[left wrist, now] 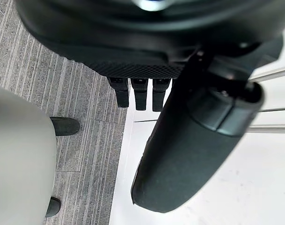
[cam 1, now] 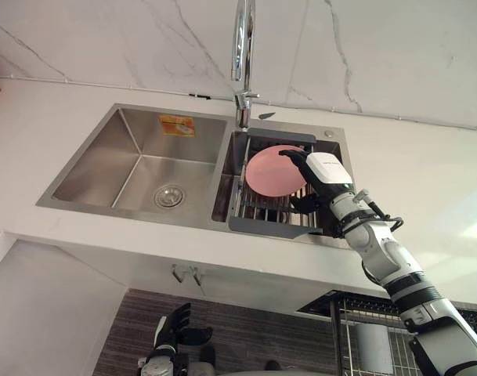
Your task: Walk over to the sink, pick up the cup, carry it to the dishwasher, place the cup inside the dishwasher, then close the dishwasher door
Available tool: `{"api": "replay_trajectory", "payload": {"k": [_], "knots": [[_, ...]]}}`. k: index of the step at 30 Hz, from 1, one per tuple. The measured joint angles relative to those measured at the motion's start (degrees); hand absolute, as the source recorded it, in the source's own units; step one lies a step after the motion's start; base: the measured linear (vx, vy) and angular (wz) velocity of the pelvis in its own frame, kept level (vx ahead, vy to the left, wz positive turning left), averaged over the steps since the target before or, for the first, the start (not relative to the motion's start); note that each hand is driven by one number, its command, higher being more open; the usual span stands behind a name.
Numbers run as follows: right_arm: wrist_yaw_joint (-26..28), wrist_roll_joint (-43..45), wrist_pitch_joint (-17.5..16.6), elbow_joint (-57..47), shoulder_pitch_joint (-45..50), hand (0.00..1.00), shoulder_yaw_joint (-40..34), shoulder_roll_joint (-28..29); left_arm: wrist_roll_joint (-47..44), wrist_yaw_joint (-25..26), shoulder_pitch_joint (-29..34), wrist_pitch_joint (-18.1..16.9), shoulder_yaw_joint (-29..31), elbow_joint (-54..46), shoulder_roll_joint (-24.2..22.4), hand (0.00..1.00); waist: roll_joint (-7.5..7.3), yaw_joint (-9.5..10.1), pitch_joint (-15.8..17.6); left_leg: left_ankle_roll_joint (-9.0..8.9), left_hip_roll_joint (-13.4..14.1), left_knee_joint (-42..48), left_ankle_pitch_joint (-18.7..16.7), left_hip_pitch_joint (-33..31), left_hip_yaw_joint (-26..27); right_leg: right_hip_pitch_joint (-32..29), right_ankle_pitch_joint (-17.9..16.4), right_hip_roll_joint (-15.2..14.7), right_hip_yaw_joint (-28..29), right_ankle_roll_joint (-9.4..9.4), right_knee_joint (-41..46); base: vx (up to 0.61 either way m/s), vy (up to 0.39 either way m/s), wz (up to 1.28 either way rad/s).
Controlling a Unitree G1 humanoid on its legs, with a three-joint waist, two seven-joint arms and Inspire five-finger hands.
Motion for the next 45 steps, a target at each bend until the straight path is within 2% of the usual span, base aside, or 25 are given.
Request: {"api": "replay_trajectory", "payload": {"k": [9, 12, 21, 29, 30, 37, 45], "knots": [[0.0, -6.0, 0.2, 2.5, -2.8, 0.90, 2.7, -0.2, -0.3, -0.1, -0.1, 0.0, -0.3, -0.4, 0.0, 0.90, -0.06, 0.44, 0.4, 0.00, -0.7, 0.4, 0.0, -0.4, 0.2, -0.4, -0.3, -0.8, -0.1, 0.42, 0.8, -0.01, 0.004, 0.02], [0.0, -6.4, 0.4, 3.5, -4.1, 0.90, 2.8, -0.2, -0.5, -0.2, -0.2, 0.0, -0.3, -1.4, 0.0, 0.90, -0.03, 0.56, 1.7, 0.01, -0.9, 0.6, 0.0, -0.5, 0.3, -0.4, -0.3, -1.1, -0.1, 0.45, 0.9, -0.03, 0.001, 0.00], [0.0, -9.2, 2.4, 7.1, -6.4, 0.90, 3.7, -0.2, -1.3, -0.3, -0.2, 0.1, -0.4, -1.7, 0.1, 0.90, 0.03, 0.76, 2.1, 0.02, -1.0, 0.7, 0.0, -1.2, 0.7, -1.1, -0.3, -1.2, -0.1, 0.50, 0.9, -0.01, 0.000, 0.00], [-0.1, -10.9, 3.9, 9.5, -10.3, 0.90, 3.7, -0.2, -1.8, -0.3, -0.7, 0.0, -0.5, -2.1, 0.1, 0.90, 0.31, 0.82, 3.7, 0.03, -1.2, 0.8, 0.0, -2.2, 0.9, -2.2, -0.2, -1.4, 0.1, 0.59, 0.9, -0.02, -0.003, -0.01], [-0.2, -11.0, 4.1, 10.1, -11.0, 0.30, 3.7, -0.1, -2.4, -0.2, -0.7, 0.0, -0.6, -2.1, 0.1, 0.90, 0.40, 0.88, 3.8, 0.04, -1.2, 0.8, 0.0, -2.4, 1.0, -2.4, -0.2, -1.4, 0.1, 0.63, 0.9, 0.00, 0.000, 0.00], [-0.7, -11.0, 5.0, 13.2, -14.1, 0.30, 3.7, -0.1, -3.7, 0.1, -1.3, 0.0, -1.6, -2.3, 0.1, 0.90, 0.60, 1.18, 5.2, 0.05, -1.4, 0.8, 0.0, -3.0, 1.3, -3.2, 0.1, -1.6, 0.4, 1.04, 0.9, 0.00, 0.001, -0.01], [-2.7, -8.4, 4.6, 10.6, -15.4, 0.30, 1.2, 0.3, -3.7, 0.1, -1.3, -0.1, -1.7, -2.4, 0.1, 0.90, 0.59, 1.17, 5.3, 0.03, -1.7, 1.0, 0.1, -2.9, 1.7, -3.3, 0.7, -2.1, 1.3, 1.79, 0.9, 0.01, 0.007, -0.04]]}}
